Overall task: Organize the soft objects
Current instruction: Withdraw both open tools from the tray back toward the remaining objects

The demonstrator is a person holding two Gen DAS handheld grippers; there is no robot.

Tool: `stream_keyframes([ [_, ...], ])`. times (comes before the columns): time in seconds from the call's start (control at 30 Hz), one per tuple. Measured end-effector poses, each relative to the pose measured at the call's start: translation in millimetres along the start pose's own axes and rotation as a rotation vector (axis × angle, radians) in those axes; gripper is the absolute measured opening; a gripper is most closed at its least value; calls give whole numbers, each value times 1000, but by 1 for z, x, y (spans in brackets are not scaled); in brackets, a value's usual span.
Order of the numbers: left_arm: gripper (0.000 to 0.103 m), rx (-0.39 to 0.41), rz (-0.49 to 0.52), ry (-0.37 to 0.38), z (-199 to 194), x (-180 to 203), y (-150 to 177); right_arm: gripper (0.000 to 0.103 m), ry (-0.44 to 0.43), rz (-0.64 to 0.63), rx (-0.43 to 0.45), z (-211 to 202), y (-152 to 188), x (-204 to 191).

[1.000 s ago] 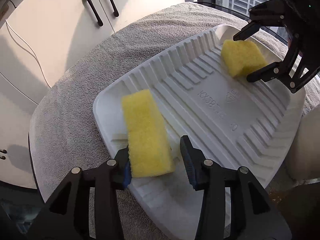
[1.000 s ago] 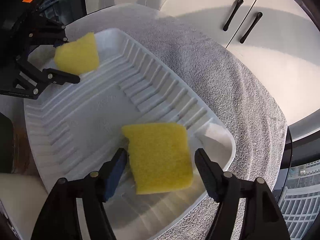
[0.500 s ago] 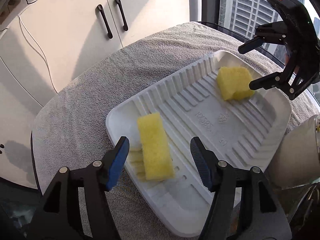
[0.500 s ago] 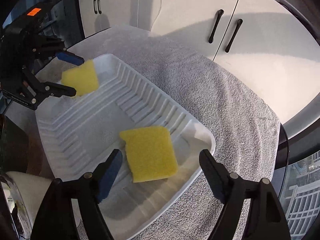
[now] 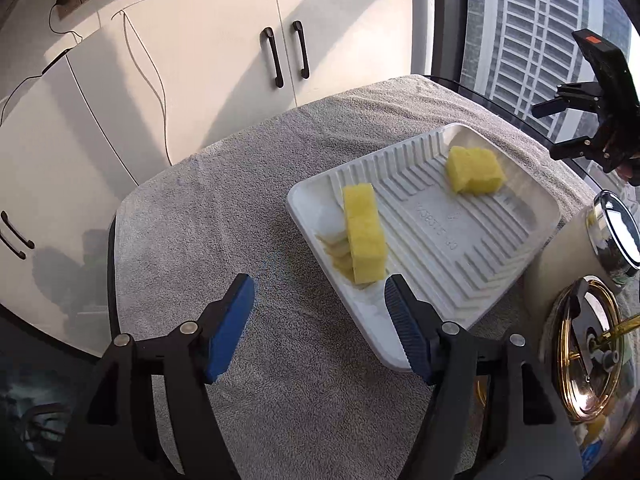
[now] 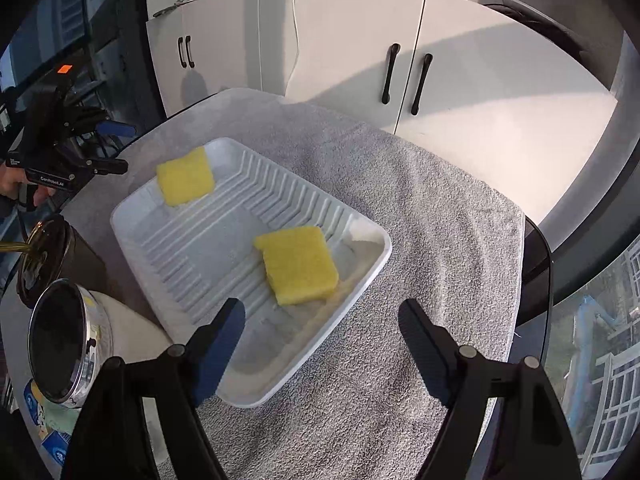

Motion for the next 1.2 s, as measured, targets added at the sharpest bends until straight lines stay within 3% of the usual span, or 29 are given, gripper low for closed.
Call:
stream_keyframes([
  [0.1, 83, 29, -29, 12, -25, -3, 21, 87, -2, 23, 27, -20, 22, 2],
  [0.23, 83, 41, -55, 3, -48, 2, 53, 92, -13, 43, 33, -36, 54, 1],
  [0.4, 83, 6, -60, -18, -48, 12, 85, 93, -12, 76, 21, -39, 89, -1],
  [0.7, 87, 1, -78, 20, -51, 35, 117, 95, -9, 108, 16, -46, 130, -18],
  [0.77, 92, 4, -78, 35, -56, 43, 125, 96, -12, 114, 21, -50, 138, -24],
  [0.83, 101, 14, -72, 42, -63, 52, 134, 98, -10, 111, 28, -54, 146, -34],
  [1.07, 103, 21, 21, 83, -89, 112, 175, 103, -75, 52, 72, -72, 177, -102],
  [1.2, 103, 50, 98, 152, -109, 164, 197, 103, -128, -8, 95, -73, 188, -153],
])
Point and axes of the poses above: each gripper's, at about its wrist camera, not at the fingertips, and z roughly the way its jaws point, x to its right, y to its underside, the point moved 4 cm from there along z, roughly the way its jaws point, and after that the axes turned 5 degrees about -x, right-handed, at the moved point
